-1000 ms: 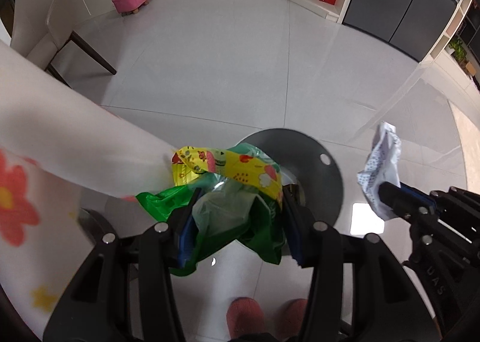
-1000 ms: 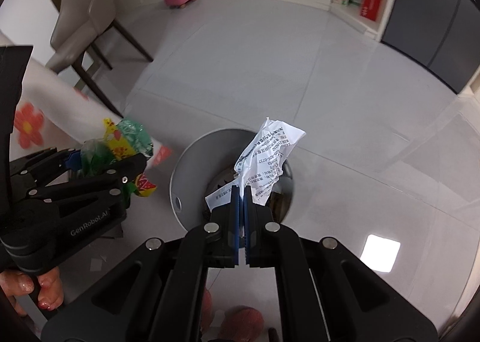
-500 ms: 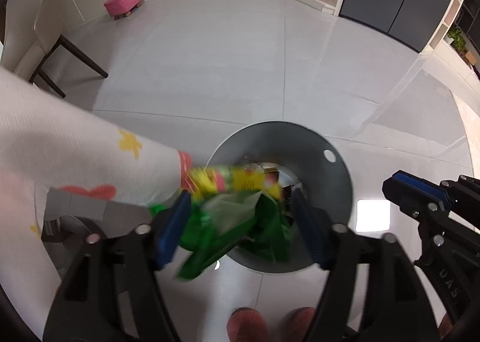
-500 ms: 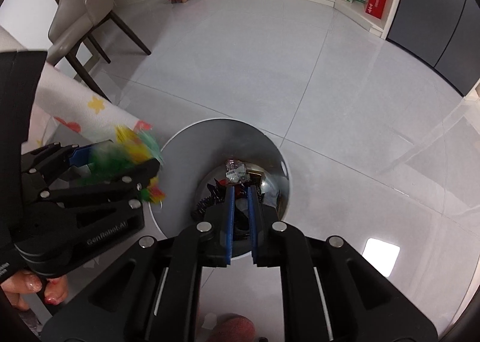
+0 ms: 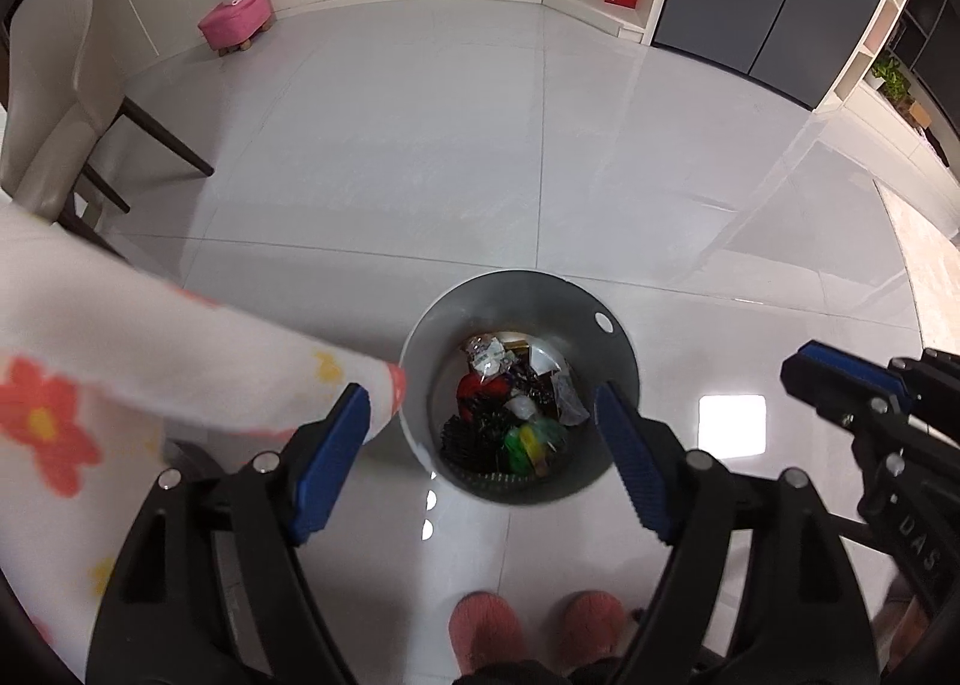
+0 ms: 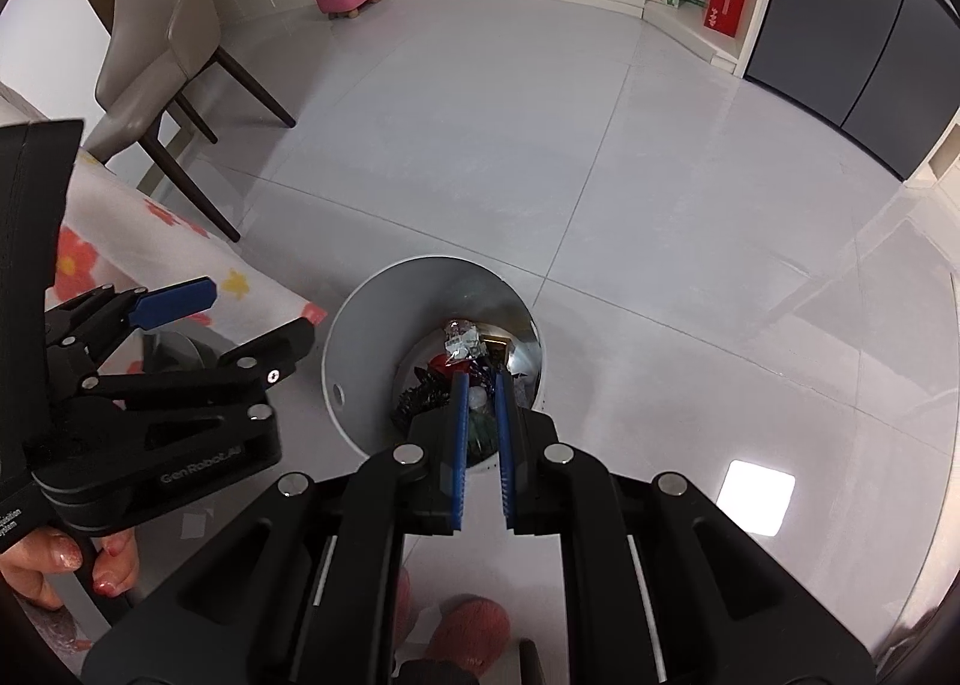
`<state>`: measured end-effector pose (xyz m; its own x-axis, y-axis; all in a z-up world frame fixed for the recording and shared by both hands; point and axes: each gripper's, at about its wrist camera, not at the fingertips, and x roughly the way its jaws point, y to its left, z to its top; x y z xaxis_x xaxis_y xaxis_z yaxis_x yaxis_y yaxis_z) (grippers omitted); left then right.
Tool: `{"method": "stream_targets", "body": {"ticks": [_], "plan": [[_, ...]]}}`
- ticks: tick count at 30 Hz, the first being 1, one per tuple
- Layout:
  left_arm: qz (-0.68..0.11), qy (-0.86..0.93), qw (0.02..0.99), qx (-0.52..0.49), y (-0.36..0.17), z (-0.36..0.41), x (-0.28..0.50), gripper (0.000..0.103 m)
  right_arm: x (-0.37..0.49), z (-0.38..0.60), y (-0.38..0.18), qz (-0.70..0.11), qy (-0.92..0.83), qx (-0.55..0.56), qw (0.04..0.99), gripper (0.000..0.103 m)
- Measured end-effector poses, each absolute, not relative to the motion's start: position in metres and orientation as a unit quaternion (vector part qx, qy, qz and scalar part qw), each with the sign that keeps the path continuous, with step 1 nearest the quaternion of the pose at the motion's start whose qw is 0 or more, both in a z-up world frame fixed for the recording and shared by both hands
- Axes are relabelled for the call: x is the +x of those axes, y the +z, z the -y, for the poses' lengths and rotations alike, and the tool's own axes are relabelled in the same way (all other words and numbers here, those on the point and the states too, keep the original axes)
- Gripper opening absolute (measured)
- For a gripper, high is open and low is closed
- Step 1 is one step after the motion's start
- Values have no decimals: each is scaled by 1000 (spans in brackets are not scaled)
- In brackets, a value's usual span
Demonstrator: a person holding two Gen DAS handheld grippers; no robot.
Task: Collect trash
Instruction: 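Open the left tool to drop the green snack bag into the bin, then move both tools back over the table toward the remaining trash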
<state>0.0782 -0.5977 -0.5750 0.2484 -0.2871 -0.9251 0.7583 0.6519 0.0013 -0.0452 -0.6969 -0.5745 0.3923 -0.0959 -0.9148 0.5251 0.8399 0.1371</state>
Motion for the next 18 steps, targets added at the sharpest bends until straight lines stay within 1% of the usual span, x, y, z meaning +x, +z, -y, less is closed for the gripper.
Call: {"method": "stream_targets", "body": {"ticks": [4,7,10,13,18], "plan": [[-514,-333,757,229,-535,578,71,78,-47,687,-531,-522,-186,206,806,9],[-522,-317,761,221,-495,558,68,78,-51,680,-496,-525,-179,203,807,9],[-522,-299,771,211,-448,533,65,78,-51,666,-449,-524,-169,196,811,8],[-516,-282,783,204,-408,510,63,78,-48,648,-406,-524,-156,174,819,9],[-508,-238,810,168,-345,460,60,78,-39,615,-351,-518,-110,144,836,9]]}}
